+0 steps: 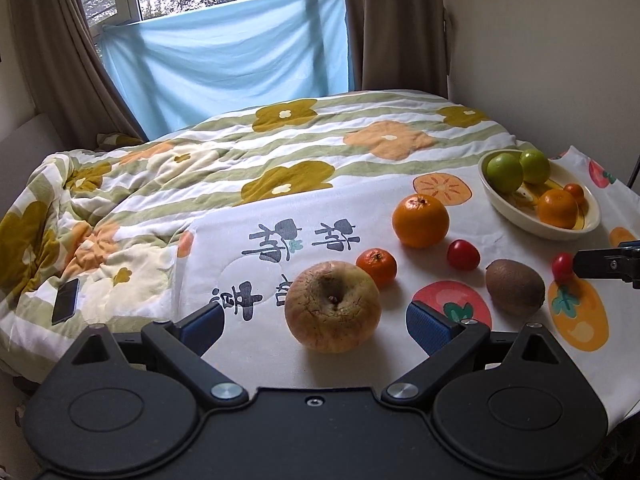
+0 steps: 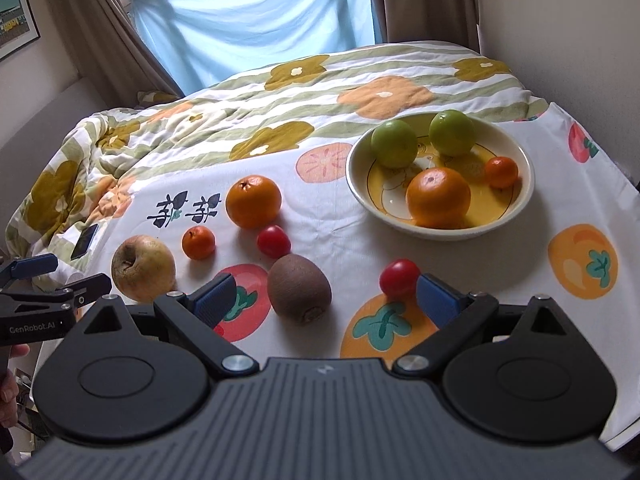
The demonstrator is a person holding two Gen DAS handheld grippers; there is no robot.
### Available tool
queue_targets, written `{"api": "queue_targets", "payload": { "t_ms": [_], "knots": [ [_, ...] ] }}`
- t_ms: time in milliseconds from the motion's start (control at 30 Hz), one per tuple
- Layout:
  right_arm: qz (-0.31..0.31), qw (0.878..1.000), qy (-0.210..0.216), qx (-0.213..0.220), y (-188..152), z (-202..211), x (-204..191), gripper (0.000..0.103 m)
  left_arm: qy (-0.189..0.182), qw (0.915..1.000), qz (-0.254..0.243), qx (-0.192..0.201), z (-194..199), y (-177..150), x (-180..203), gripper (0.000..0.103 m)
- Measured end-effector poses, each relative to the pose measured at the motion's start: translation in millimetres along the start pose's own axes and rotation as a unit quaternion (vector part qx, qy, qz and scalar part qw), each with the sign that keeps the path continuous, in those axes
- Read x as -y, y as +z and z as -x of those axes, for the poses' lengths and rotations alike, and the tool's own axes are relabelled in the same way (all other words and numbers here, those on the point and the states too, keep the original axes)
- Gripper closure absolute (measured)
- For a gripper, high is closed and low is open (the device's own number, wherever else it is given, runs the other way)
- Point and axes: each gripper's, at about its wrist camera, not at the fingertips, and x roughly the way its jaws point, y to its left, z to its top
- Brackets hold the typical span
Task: Organize fruits
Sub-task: 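Withdraw both tools from the bowl back over the remaining fruits, then grasp the wrinkled apple with the left tool while the right tool grasps the kiwi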
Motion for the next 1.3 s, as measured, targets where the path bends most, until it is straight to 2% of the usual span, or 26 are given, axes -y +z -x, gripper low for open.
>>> {"api": "queue_targets", "payload": {
  "t_ms": [167, 267, 433, 533, 700, 1167, 1300],
  "knots": [
    [0.001, 1.000, -0.013, -0.008, -14.0, -16.5, -7.0, 0.000, -0.008, 0.9990, -0.043, -0.006, -21.9, -4.3, -0.3, 0.003],
    [0.004, 1.000, -0.016, -0.011, -20.1, -24.2, -9.9, 0.000, -0.012, 0.9969, -0.074, -0.023, -39.6, -6.6, 6.8, 0.004],
    [-0.006, 1.000, -0.020, -0.019, -24.2, -36.1, -8.7, 0.000, -0.010, 0.9936, -0.110, -0.022, -56.8, -7.0, 16.0, 0.004],
    [-0.010, 0.999, -0.023, -0.025, -25.6, -41.9, -8.7, 0.000, -0.015, 0.9932, -0.113, -0.024, -64.0, -5.9, 15.3, 0.007],
    [-0.005, 0.999, -0.027, -0.030, -23.6, -48.1, -9.4, 0.000, -0.026, 0.9928, -0.111, -0.037, -74.6, -4.4, 14.2, 0.023],
    [0.044, 0.998, -0.028, -0.033, -18.3, -68.6, -24.5, 0.000, -0.039, 0.9937, -0.098, -0.038, -65.4, -11.5, 6.5, 0.024],
    [0.057, 0.997, -0.028, -0.041, -17.0, -77.1, -26.2, 0.010, -0.039, 0.9946, -0.086, -0.041, -60.9, -15.4, 4.4, 0.024]
  ]
}}
